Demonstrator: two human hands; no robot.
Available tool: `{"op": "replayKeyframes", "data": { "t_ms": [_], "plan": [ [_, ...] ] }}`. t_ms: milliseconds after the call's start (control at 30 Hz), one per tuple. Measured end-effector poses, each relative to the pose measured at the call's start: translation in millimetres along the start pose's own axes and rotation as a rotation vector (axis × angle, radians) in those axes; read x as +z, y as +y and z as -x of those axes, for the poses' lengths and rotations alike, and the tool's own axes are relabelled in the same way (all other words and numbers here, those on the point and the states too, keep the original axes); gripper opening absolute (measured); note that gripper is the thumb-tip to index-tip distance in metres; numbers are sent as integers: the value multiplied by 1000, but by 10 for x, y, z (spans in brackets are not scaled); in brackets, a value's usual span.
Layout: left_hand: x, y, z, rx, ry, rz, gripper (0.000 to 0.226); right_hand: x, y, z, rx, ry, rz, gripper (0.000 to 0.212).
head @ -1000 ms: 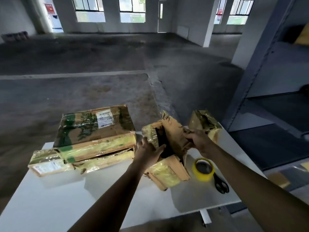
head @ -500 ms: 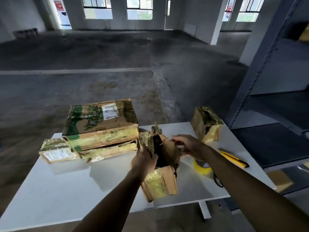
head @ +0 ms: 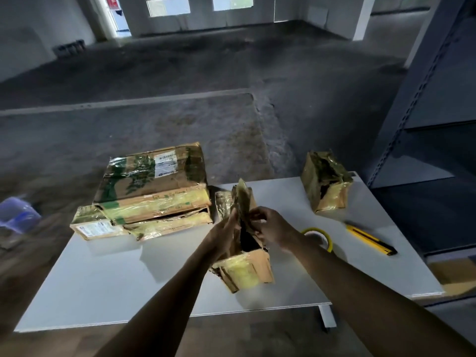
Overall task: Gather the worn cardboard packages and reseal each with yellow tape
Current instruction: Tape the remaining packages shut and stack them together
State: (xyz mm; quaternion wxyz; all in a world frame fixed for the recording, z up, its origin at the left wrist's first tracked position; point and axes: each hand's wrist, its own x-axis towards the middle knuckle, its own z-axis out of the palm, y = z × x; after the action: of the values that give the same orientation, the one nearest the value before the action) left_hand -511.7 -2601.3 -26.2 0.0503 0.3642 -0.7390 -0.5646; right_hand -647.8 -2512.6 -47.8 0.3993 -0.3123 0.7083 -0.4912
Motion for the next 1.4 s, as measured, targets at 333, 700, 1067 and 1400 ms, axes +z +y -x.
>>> {"op": "replayKeyframes", "data": {
  "t_ms": [333, 700, 1067, 1400],
  "plan": [
    [10, -128, -185, -117, -6, -162, 35, -106, 204, 3, 27, -12, -76, 19],
    [3, -345, -295, -60, 194, -250, 34, -111, 286, 26, 153, -32, -89, 36],
    [71, -199, -365, -16, 15, -400, 107, -31, 387, -40, 252, 80, -165, 35],
    [207, -273, -430, 50, 189, -640, 96, -219, 455, 12, 148, 153, 121, 27]
  ]
}}
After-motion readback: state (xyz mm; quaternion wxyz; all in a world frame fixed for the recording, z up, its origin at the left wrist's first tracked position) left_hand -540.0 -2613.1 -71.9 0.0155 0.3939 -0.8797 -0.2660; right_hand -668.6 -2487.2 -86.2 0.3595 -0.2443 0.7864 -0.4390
